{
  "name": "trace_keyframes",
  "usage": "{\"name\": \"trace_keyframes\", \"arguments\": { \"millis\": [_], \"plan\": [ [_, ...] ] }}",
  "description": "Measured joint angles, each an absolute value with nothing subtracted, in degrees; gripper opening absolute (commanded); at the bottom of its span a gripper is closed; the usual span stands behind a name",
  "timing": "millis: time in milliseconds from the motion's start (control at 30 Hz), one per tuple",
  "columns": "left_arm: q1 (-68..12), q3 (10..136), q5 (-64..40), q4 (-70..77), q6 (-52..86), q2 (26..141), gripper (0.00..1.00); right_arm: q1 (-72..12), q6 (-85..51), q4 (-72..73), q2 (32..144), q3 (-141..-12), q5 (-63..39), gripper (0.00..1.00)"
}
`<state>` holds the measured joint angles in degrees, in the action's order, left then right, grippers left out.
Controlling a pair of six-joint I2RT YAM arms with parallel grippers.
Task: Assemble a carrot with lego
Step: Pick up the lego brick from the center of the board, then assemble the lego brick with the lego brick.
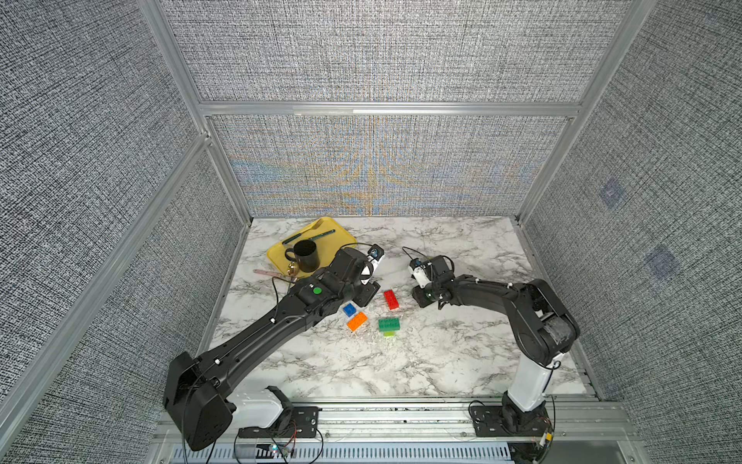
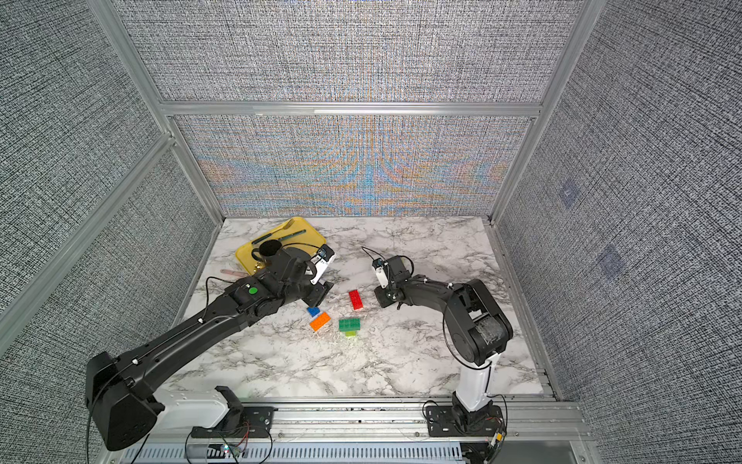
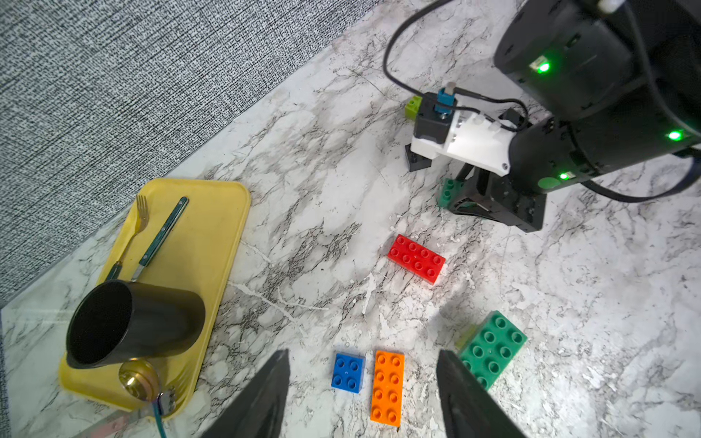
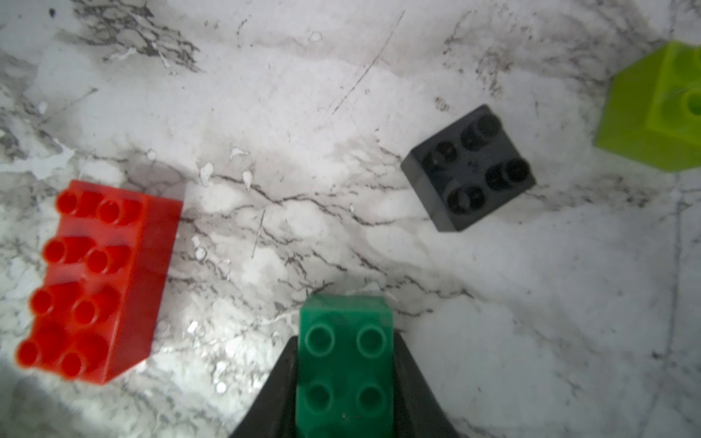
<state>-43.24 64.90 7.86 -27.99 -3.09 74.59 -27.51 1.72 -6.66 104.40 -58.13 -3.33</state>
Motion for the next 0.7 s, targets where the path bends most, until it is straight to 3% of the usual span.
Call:
{"name": "trace_keyframes", "arguments": {
  "millis": [167,367,700],
  "plan": [
    [-40.3,62.9,9.1,-28.1,0.5,71.6,0.65,-28.4,6.3,-8.3,94.7,-55.1,-5.4,0.27],
    [-35.3,58.6,10.4,-28.4,7.0,64.9,0.67,-35.2,16.4,-11.0,86.2,-54.5,-13.9,0.27],
    [-30.0,55.5,13.6,-30.5,12.7,56.3,0.7,-43.8,35.6,-20.3,90.5,-61.8,-21.0,0.27]
  ]
}}
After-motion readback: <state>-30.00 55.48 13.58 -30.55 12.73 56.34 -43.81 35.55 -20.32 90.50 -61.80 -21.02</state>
